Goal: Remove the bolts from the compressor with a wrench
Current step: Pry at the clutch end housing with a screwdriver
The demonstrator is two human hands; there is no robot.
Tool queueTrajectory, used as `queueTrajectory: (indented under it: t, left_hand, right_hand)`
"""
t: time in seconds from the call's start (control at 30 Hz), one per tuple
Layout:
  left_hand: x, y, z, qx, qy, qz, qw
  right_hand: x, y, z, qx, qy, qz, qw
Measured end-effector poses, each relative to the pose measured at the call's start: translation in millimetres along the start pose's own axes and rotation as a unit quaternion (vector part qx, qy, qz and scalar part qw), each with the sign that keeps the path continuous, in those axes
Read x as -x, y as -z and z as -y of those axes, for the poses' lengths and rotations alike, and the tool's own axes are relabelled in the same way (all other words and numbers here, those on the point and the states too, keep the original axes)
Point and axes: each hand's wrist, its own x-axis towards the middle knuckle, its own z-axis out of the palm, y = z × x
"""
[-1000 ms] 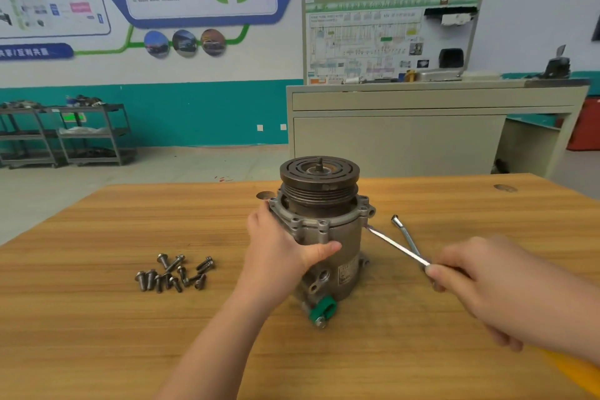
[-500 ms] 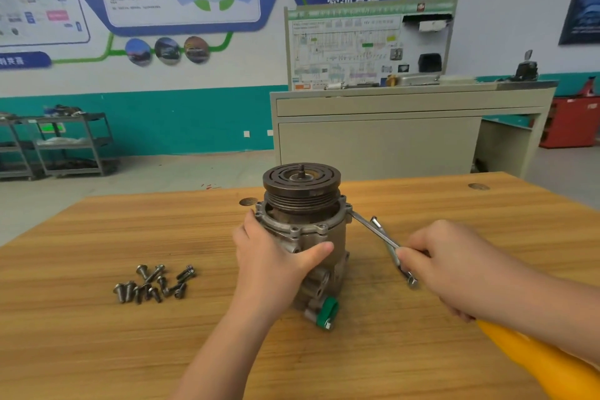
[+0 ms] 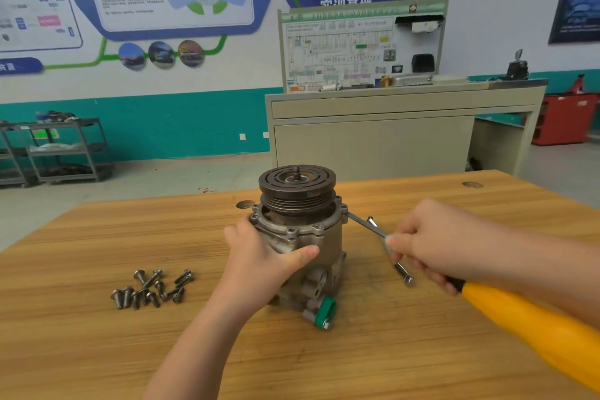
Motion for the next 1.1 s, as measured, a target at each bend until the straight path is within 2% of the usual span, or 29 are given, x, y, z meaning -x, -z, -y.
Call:
queueTrajectory:
  t: [0.1, 0.17, 0.33, 0.47, 0.57, 0.7, 0.8, 0.87, 0.93, 1.03, 1.1]
  left_hand:
    - [2.0, -0.4, 7.3, 0.065, 0.013, 0.004, 0.998]
    - [3.9, -4.5, 12.0, 0.107, -0.001, -0.016, 0.994]
    - [6.5, -9.4, 15.8, 0.134, -0.023, -0.057, 0.989]
    - [7.7, -10.2, 16.2, 0.135, -0.030, -0.060, 0.989]
    - [6.8, -11.9, 17.3, 0.137, -0.028, -0.063, 0.988]
    - [5.8, -13.8, 19.5, 0.139, -0.031, -0.077, 0.987]
    - [4.2, -13.7, 22.9, 0.128, -0.040, -0.073, 0.988]
    - [1.3, -5.3, 25.9, 0.115, -0.044, -0.042, 0.992]
    - [-8.9, 13.7, 30.1, 0.111, -0.040, 0.030, 0.993]
    - [-28.7, 48.6, 37.7, 0.078, -0.047, 0.156, 0.984]
    - [-34.1, 62.2, 41.1, 0.040, -0.046, 0.194, 0.979]
  right_hand:
    - [-3.2, 9.7, -2.9, -0.013, -0.007, 0.013, 1.000]
    - [-2.7, -3.5, -12.0, -0.019, -0.005, -0.005, 1.000]
    - [-6.8, -53.6, -32.5, -0.123, 0.015, -0.103, 0.987]
    - [-3.9, -89.2, -37.5, -0.127, 0.062, -0.181, 0.973]
    - [-2.8, -104.9, -33.8, -0.164, 0.061, -0.223, 0.959]
    - [-0.2, -118.6, -18.7, -0.219, 0.041, -0.227, 0.948]
    - [2.8, -110.5, -18.1, -0.207, 0.040, -0.204, 0.956]
    - [6.2, -88.1, -26.3, -0.138, 0.037, -0.166, 0.976]
    - [10.3, -60.4, -35.4, -0.080, 0.034, -0.141, 0.986]
    - [9.8, -34.6, -36.2, -0.045, 0.039, -0.115, 0.992]
    - [5.9, -33.5, -28.6, -0.024, 0.048, -0.102, 0.993]
